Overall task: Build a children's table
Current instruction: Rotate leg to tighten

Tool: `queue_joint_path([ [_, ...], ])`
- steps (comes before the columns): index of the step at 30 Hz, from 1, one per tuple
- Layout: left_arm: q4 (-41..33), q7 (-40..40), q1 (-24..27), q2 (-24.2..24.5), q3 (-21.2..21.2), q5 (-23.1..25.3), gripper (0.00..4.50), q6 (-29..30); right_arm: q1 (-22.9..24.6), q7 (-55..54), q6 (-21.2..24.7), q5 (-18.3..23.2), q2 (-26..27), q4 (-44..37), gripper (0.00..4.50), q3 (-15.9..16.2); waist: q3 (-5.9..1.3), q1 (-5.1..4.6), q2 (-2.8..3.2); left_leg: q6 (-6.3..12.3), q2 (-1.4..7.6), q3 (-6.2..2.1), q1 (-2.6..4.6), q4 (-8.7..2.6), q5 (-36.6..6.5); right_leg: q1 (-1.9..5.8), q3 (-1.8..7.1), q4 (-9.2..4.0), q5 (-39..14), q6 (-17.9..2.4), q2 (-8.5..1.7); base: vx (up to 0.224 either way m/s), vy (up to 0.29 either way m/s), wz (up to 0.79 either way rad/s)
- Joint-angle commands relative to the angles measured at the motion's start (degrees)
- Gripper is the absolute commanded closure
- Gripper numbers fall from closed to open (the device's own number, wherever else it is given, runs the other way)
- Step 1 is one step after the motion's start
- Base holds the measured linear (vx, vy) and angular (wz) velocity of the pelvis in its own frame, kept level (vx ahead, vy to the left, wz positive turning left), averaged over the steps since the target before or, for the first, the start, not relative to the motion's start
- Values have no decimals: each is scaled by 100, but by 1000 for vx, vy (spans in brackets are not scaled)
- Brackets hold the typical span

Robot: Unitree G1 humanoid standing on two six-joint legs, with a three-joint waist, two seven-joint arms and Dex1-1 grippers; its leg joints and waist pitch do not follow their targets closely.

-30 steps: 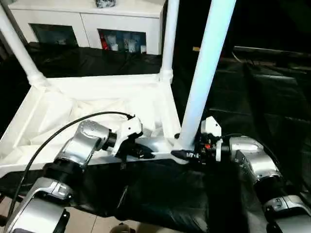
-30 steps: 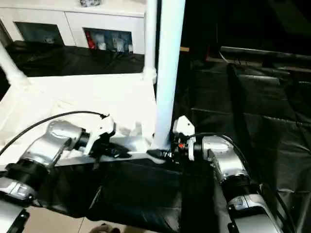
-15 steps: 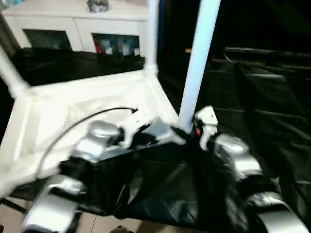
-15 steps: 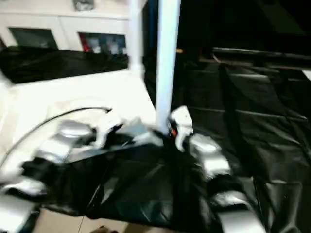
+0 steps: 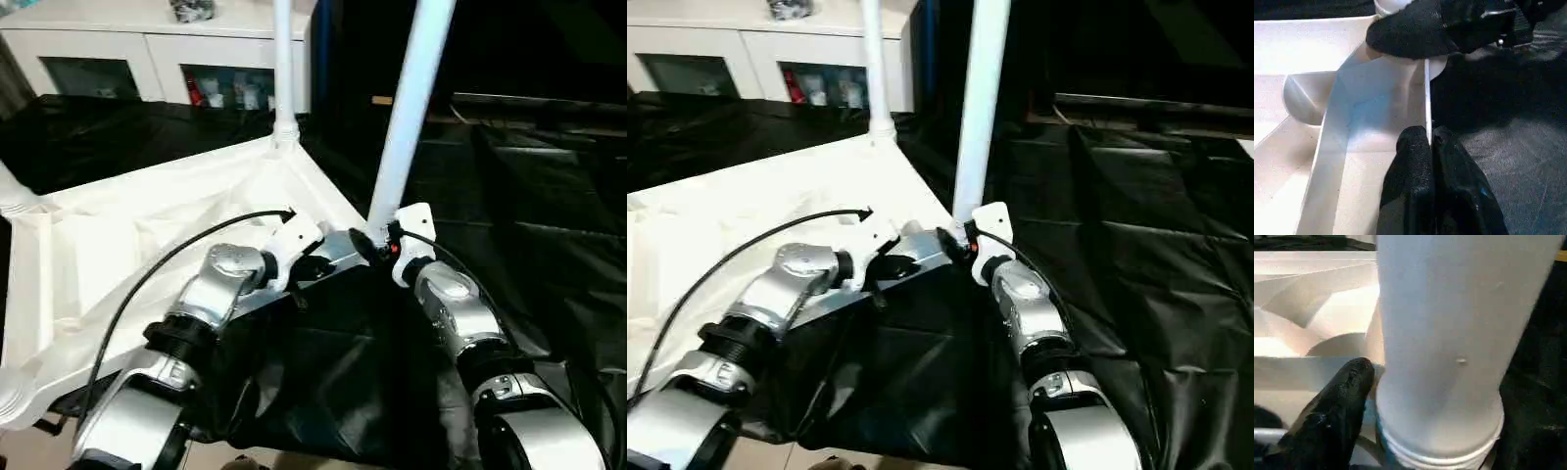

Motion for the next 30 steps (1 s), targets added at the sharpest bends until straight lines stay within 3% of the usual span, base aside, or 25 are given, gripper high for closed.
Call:
queue_joint_path([
  [1, -252, -254, 2, -24, -143, -126, 450, -169, 85, 289, 47, -101, 131, 183, 63, 297, -385, 13, -5, 260, 244, -90, 11, -386, -951, 278, 306, -412, -686, -1339, -536, 0, 0, 0],
  [6, -371, -1074, 114, 365, -204, -259, 450, -458, 150, 1312, -196, -60, -278, 70, 63, 437, -451, 45, 18, 480, 256, -78, -16, -317, -448, 290, 294, -294, 236, -1538, -509, 0, 0, 0],
  [8, -390, -1471, 130, 561, -217, -327, 450, -526, 265, 2124, -235, 16, -488, -141, 63, 569, -459, 99, 19, 638, 255, -66, -47, -276, -364, 283, 281, -244, 638, -1604, -502, 0, 0, 0],
  [10, -391, -1715, 130, 669, -226, -380, 450, -526, 378, 2727, -181, 94, -643, -345, 63, 695, -437, 133, 20, 693, 267, -60, -34, -285, -579, 266, 267, -272, 387, -1591, -492, 0, 0, 0],
  [11, -391, -1823, 130, 709, -236, -401, 450, -557, 453, 3010, -213, 110, -730, -451, 63, 785, -432, 131, -16, 679, 273, -58, -37, -295, -616, 269, 269, -278, 294, -1592, -498, 0, 0, 0],
  [15, -293, -2139, 99, 804, -261, -469, 450, -594, 713, 3991, -36, 240, -1003, -826, 63, 1085, -403, 186, -19, 529, 289, -59, 0, -323, -904, 244, 284, -354, -454, -1488, -516, 0, 0, 0],
  [24, -214, -2545, 74, 918, -279, -563, 450, -595, 927, 5022, 723, 542, -1238, -1320, 139, 1279, -421, 256, -72, 540, 277, -60, -20, -313, -696, 246, 284, -337, -424, -1433, -521, 0, 0, 0],
  [30, -262, -2636, 118, 973, -268, -582, 450, -553, 988, 5149, 921, 605, -1235, -1453, 173, 1318, -420, 292, -78, 511, 281, -63, -16, -313, -688, 233, 281, -343, -530, -1381, -531, 0, 0, 0],
])
